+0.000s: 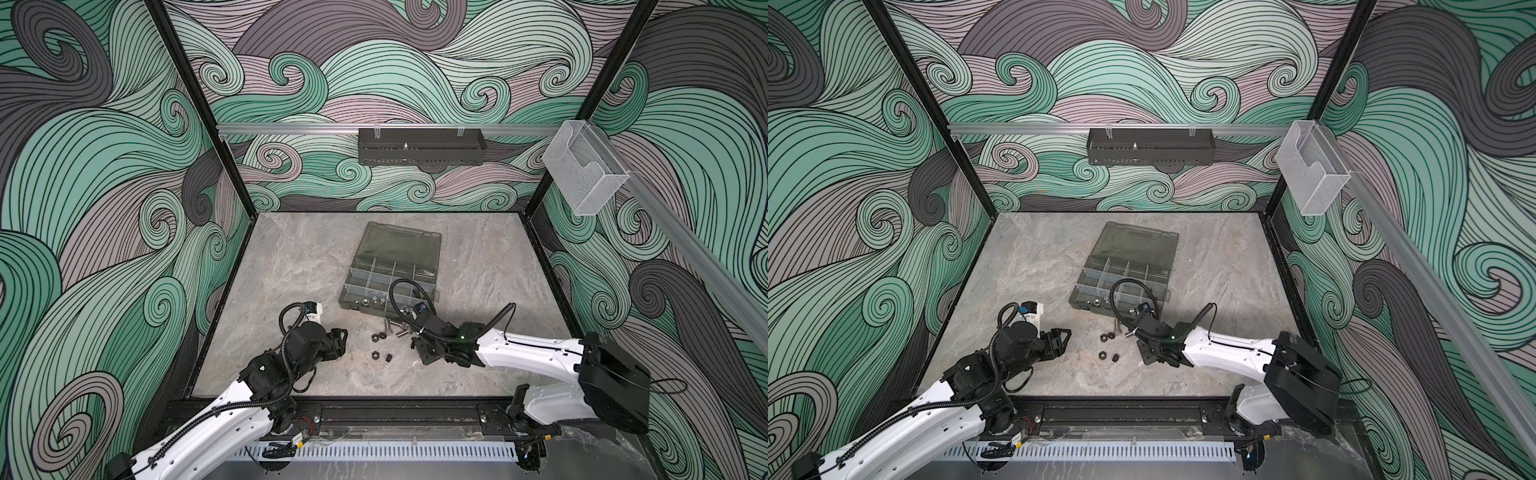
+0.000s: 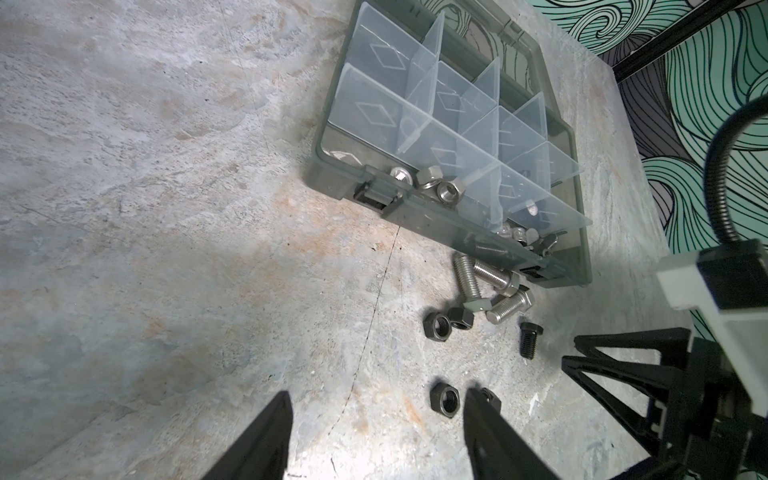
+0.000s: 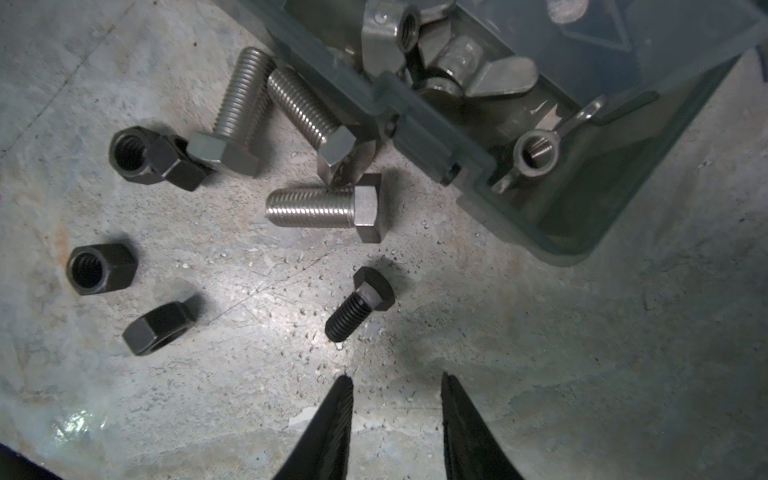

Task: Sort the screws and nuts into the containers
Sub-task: 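Move the right gripper back down to the pile, then grasp another black hex bolt from the pile with the right gripper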

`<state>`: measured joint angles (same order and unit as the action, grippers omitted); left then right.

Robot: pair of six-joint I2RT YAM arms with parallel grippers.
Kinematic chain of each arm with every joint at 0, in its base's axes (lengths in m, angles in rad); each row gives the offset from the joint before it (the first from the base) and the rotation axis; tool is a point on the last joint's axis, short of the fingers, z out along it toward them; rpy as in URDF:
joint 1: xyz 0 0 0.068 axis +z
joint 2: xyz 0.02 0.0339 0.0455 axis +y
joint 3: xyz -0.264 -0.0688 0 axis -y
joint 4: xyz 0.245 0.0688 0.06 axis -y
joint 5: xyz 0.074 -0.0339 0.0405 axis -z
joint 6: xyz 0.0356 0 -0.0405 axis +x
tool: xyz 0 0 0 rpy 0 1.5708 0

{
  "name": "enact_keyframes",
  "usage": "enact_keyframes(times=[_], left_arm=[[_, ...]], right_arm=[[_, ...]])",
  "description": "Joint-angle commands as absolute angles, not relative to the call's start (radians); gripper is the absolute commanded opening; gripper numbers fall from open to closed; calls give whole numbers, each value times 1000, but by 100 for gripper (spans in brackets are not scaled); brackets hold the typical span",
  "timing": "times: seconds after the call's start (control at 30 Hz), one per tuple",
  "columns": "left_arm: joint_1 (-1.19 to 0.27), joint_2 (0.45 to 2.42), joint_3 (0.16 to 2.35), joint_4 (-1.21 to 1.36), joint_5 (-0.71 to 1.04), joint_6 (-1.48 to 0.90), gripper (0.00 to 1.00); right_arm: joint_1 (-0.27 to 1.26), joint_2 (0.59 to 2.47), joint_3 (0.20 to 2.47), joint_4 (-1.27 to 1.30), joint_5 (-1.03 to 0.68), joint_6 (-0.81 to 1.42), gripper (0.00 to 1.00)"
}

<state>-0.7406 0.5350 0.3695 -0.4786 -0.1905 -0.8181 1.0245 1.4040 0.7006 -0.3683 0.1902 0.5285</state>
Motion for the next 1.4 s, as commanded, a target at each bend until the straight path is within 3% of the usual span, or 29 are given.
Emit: enact_keyframes(times=[0.0, 1.1, 1.37], left_arm=[[-733, 534, 381, -492, -174, -828, 68], [-733, 530, 377, -493, -167, -853, 68], [-733, 528, 374, -494, -166, -854, 68]], right_arm=[[1033, 1433, 742, -331, 223, 547, 38], [1039, 1577, 737, -310, 270, 577, 40], [1040, 1577, 718, -295, 253, 575, 24]])
